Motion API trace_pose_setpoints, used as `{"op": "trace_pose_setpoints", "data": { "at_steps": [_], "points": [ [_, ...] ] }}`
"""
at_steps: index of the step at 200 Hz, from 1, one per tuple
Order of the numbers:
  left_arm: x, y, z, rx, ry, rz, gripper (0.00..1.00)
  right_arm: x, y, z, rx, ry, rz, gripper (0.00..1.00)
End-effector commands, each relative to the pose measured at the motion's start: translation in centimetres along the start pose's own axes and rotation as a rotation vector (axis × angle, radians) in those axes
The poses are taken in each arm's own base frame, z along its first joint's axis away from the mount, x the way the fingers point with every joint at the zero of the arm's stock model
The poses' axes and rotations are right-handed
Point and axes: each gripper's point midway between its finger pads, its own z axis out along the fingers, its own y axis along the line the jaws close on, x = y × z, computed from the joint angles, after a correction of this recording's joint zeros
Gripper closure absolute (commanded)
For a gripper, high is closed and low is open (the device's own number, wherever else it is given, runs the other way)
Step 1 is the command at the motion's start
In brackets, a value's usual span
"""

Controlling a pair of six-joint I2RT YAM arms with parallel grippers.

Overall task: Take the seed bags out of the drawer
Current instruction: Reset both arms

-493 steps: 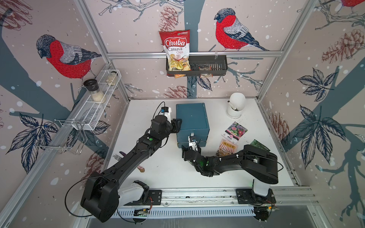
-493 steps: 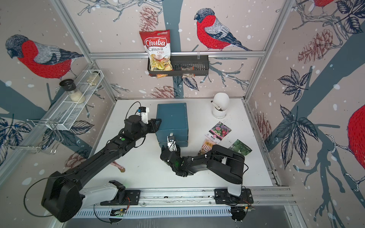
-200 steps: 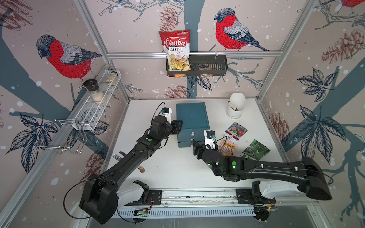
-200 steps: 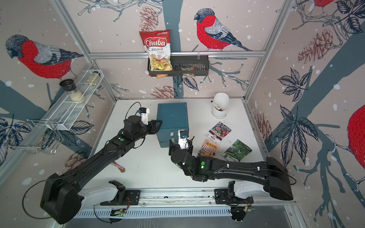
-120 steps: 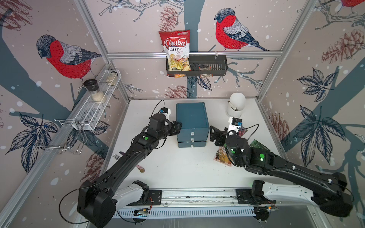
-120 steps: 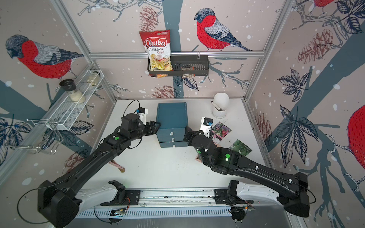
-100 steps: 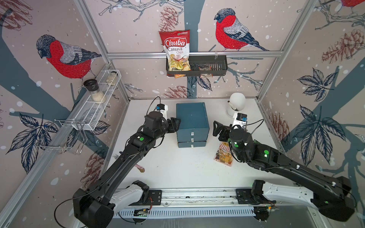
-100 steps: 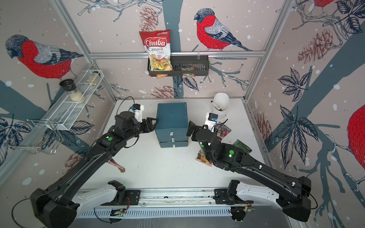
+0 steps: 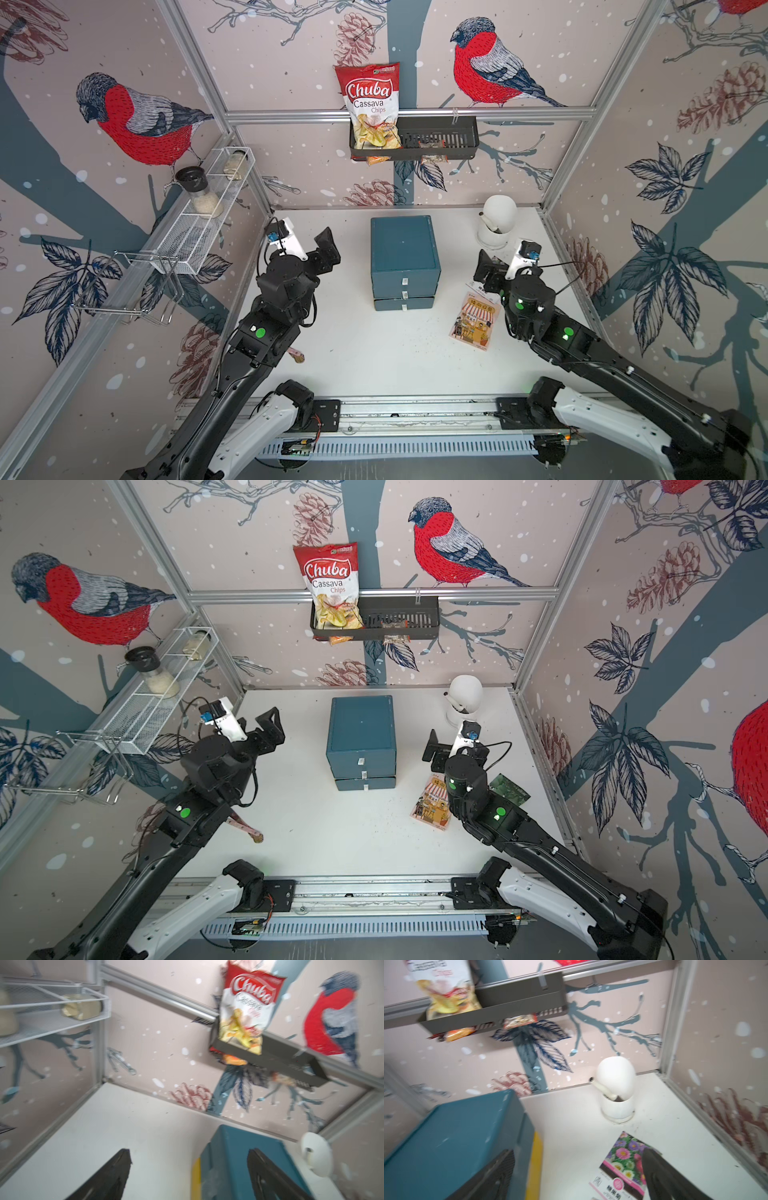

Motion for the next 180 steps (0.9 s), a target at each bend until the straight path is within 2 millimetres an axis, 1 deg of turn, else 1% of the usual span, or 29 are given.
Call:
{"op": "trace_pose_setpoints", "data": {
  "at_steps": [1,6,16,28,38,48,59,76,94,110,121,144,150,153,164,172,180],
  "points": [
    [-0.4,5.0,0.3,-0.254,-0.188,0.001,0.05,0.3,-3.5,2.4,0.094,-0.018,0.074,0.00],
    [0.4,5.6,0.8,-0.271,-0.188,0.011,0.05,0.9,-4.4,3.0,0.114,0.000,0.100,0.00],
    [2.3,6.6,2.1,-0.302,-0.154,0.042,0.04,2.4,-7.1,4.1,0.192,0.021,0.163,0.00],
    [4.9,8.7,3.7,-0.383,-0.091,0.072,0.05,4.0,-10.3,5.1,0.293,0.032,0.227,0.00],
    [7.1,10.4,4.9,-0.449,-0.035,0.114,0.05,5.5,-12.6,5.7,0.363,0.044,0.247,0.00],
    [9.0,12.3,5.3,-0.518,-0.005,0.131,0.05,6.7,-14.7,6.0,0.432,0.051,0.257,0.00],
    [10.8,13.6,5.3,-0.548,-0.004,0.145,0.04,7.9,-16.8,6.2,0.502,0.060,0.253,0.00],
    [12.3,15.1,5.4,-0.554,-0.015,0.133,0.03,9.4,-19.7,6.4,0.597,0.076,0.220,0.00],
    [13.1,16.7,5.6,-0.597,-0.011,0.161,0.03,10.7,-21.7,6.5,0.652,0.082,0.175,0.00],
    [14.1,18.4,5.5,-0.646,-0.005,0.174,0.03,11.6,-22.7,6.5,0.689,0.062,0.142,0.00],
    [14.9,18.7,5.9,-0.633,0.012,0.177,0.03,11.8,-22.8,6.4,0.699,0.020,0.131,0.00],
    [15.7,17.8,6.7,-0.541,0.011,0.218,0.03,12.4,-21.5,7.0,0.584,-0.040,0.106,0.00],
    [15.9,17.6,6.8,-0.524,0.009,0.217,0.03,11.9,-21.1,7.2,0.551,-0.071,0.101,0.00],
    [15.8,17.5,6.9,-0.515,0.001,0.212,0.03,12.4,-21.0,7.4,0.546,-0.057,0.088,0.00],
    [15.9,17.3,7.3,-0.488,-0.011,0.197,0.03,12.2,-20.4,8.1,0.503,-0.055,0.073,0.00],
    [16.1,17.1,7.6,-0.469,-0.016,0.197,0.03,11.6,-20.1,8.2,0.469,-0.098,0.072,0.00],
    [16.0,16.8,8.1,-0.452,-0.017,0.205,0.04,11.7,-19.6,8.5,0.430,-0.109,0.061,0.00]
  ]
}}
